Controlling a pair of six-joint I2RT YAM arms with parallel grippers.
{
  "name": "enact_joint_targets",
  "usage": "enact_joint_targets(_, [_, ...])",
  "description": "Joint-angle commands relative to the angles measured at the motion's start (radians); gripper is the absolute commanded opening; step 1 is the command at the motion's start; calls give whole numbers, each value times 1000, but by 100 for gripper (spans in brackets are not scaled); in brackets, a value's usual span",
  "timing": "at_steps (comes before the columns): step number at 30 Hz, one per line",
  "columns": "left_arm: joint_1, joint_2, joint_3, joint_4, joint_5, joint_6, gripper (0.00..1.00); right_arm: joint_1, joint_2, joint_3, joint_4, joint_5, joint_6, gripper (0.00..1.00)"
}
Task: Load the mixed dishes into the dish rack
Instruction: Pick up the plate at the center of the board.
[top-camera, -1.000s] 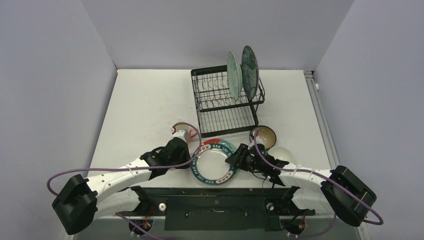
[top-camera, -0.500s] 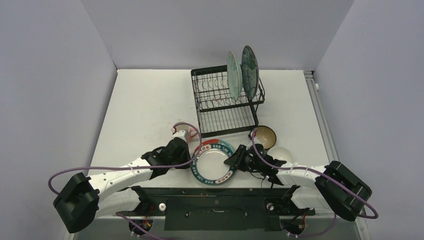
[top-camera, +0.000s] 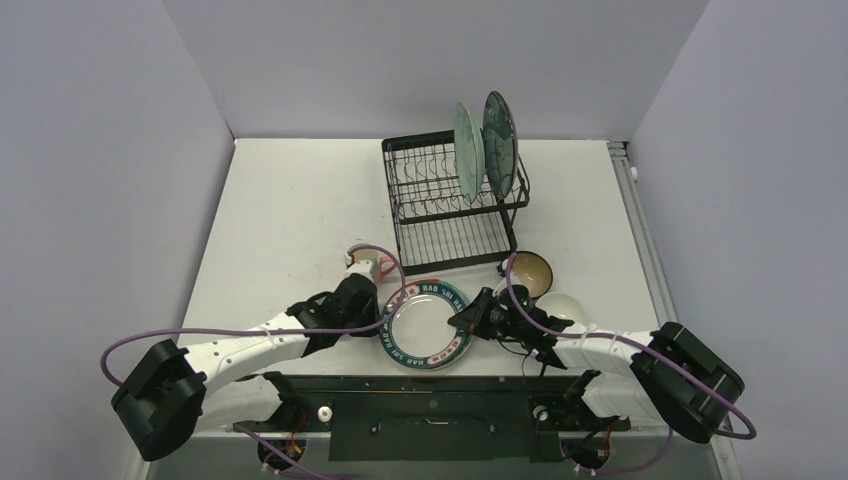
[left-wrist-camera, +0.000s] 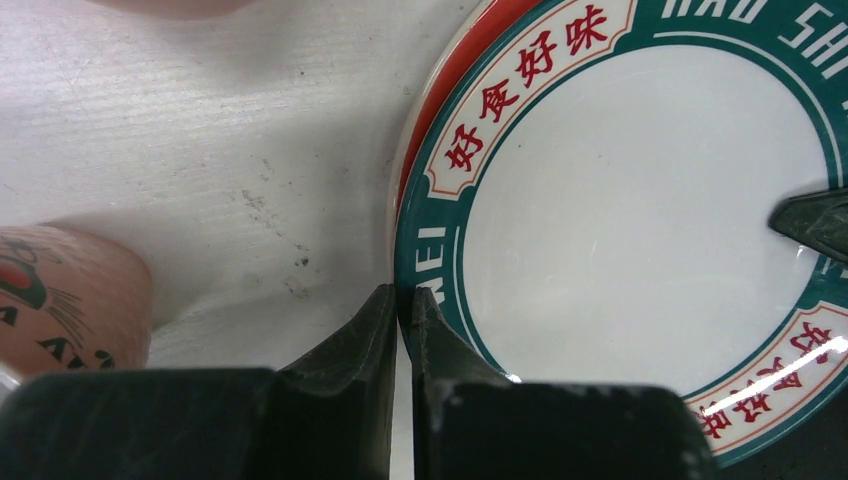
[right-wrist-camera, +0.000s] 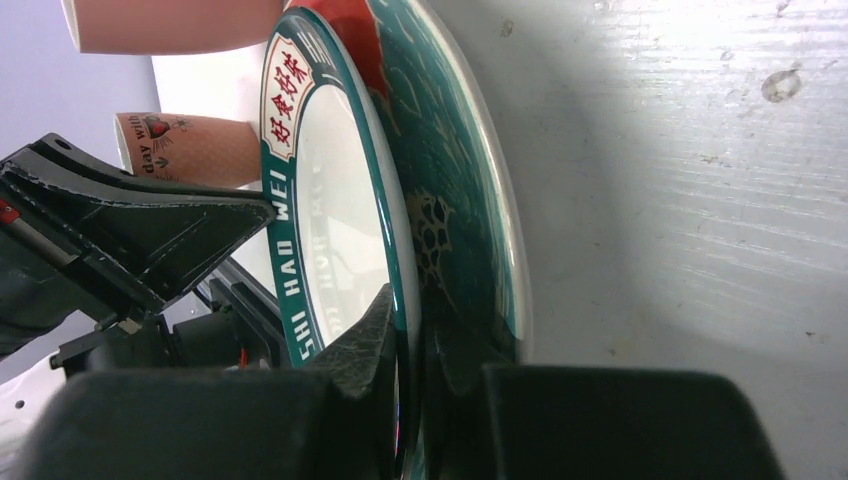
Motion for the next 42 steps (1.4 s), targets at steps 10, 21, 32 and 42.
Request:
enact_joint_targets(10, [-13, 9, -4, -21, 87, 25, 11, 14, -72, 44, -69, -23, -67, 0])
enact_joint_targets(21, [-13, -18, 14, -39, 86, 23, 21, 10, -102, 47, -125, 3, -91, 0])
enact_joint_targets(32, [-13, -82, 32, -74, 91, 15, 34, 6, -209, 82, -290, 67, -145, 0])
enact_joint_targets(42, [-12, -157, 88, -131, 122, 31, 53, 6, -308, 122, -416, 95, -182, 0])
